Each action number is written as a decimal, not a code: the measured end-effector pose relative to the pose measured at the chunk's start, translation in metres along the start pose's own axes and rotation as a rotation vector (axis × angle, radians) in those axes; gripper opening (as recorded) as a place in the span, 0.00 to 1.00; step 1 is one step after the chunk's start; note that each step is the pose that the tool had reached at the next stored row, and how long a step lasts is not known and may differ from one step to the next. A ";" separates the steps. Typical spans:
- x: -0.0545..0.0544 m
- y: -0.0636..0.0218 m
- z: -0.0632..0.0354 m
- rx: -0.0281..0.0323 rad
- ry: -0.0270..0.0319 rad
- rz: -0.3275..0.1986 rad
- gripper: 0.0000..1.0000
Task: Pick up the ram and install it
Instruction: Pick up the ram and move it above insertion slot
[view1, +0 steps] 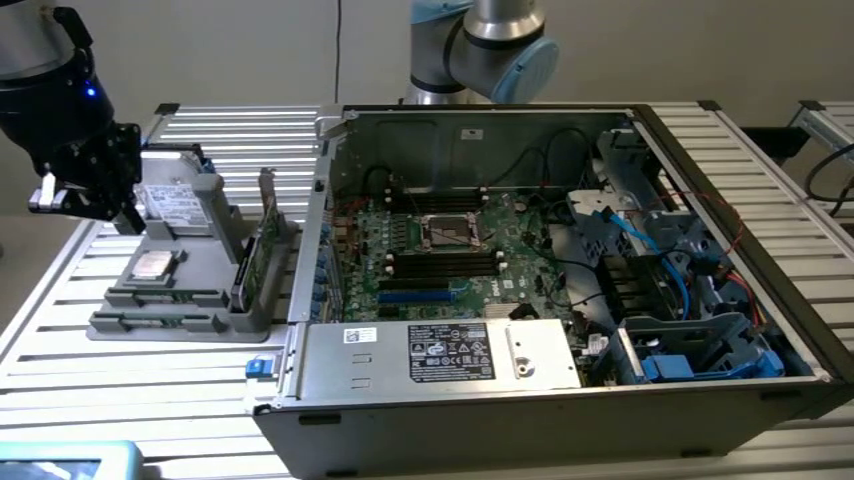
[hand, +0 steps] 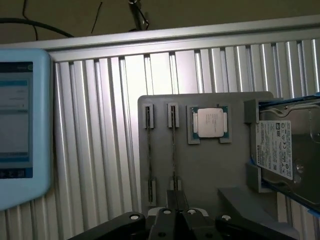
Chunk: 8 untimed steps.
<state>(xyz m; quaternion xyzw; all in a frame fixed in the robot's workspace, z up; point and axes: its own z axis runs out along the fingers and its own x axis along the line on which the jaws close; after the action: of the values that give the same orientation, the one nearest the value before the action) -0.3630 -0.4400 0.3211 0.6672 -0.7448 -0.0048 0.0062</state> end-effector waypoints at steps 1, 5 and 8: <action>0.000 0.0000 0.0001 0.0000 0.0000 0.000 0.11; 0.000 0.0001 0.0006 0.0002 -0.0001 0.000 0.24; 0.000 0.0010 0.0035 0.0002 -0.0001 -0.005 0.30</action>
<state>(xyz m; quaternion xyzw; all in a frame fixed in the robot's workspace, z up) -0.3641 -0.4401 0.3176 0.6689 -0.7433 -0.0048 0.0060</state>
